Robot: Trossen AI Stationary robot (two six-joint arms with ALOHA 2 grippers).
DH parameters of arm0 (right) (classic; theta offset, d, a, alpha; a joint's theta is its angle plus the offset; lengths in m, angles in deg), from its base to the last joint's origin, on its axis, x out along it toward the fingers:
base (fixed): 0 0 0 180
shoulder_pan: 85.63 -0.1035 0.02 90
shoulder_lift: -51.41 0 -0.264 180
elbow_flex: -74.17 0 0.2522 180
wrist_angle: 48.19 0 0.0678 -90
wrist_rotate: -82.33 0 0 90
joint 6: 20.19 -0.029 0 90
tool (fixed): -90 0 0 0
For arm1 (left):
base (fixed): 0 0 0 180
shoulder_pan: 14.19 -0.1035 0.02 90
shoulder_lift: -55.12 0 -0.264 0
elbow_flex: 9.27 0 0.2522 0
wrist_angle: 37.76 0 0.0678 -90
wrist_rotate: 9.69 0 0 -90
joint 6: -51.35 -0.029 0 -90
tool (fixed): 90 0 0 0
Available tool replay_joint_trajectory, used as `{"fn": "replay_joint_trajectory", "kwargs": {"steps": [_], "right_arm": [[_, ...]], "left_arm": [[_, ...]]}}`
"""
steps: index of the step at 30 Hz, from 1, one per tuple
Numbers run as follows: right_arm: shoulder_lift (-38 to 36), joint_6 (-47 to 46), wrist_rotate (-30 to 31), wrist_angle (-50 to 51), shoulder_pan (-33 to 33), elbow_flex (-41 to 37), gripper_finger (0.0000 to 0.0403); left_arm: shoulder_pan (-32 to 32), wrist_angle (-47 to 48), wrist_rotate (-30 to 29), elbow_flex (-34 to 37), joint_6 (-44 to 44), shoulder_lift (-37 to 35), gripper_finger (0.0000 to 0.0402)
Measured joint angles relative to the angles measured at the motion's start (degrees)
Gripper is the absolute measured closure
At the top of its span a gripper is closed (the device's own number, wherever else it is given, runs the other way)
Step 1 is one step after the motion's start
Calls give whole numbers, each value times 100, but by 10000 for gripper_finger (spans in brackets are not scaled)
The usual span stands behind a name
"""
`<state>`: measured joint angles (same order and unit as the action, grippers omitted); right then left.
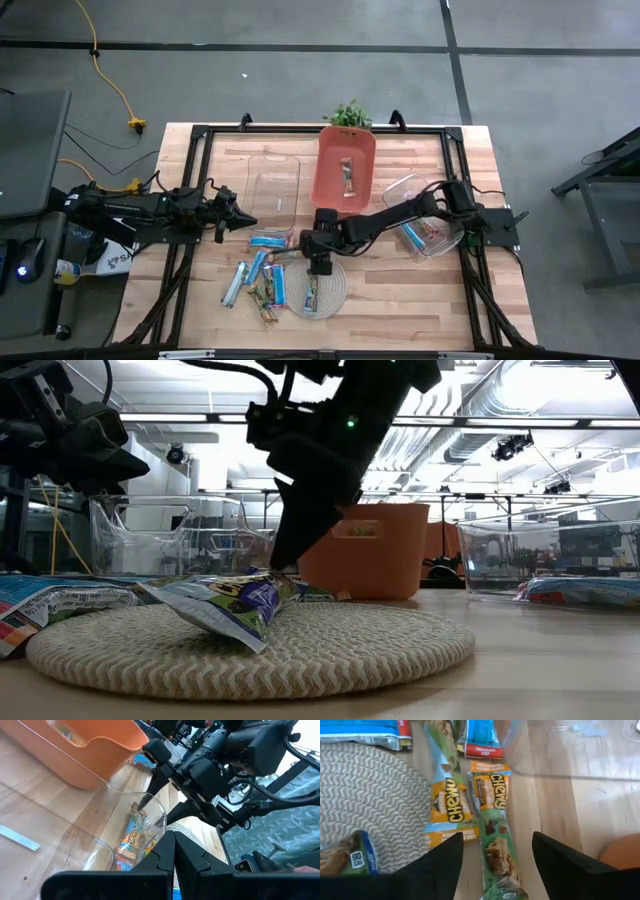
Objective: Pick and place Granola Bars by type
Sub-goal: Put the yellow granola bar into the orange bin
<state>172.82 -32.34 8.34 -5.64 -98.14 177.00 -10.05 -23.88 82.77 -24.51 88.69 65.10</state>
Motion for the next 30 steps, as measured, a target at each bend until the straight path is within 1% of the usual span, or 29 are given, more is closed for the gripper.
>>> {"fn": "replay_joint_trajectory", "kwargs": {"steps": [5,9,14,19,24,28,30], "right_arm": [[0,-78,30,-5,-84,0,183],[0,-78,208,-7,-151,0,183],[0,155,313,-7,-217,0,183],[0,468,683,-44,-341,0,183],[0,466,596,-404,-541,0,183],[0,468,771,-606,-687,0,183],[0,434,729,-813,-708,1,183]], "left_arm": [[1,-2,4,0,0,0,401],[2,-1,7,0,0,1,401],[1,-2,7,0,0,0,401],[2,0,9,0,0,0,401],[2,0,9,0,0,0,401],[1,0,5,0,0,0,401],[2,0,4,0,-2,2,401]]}}
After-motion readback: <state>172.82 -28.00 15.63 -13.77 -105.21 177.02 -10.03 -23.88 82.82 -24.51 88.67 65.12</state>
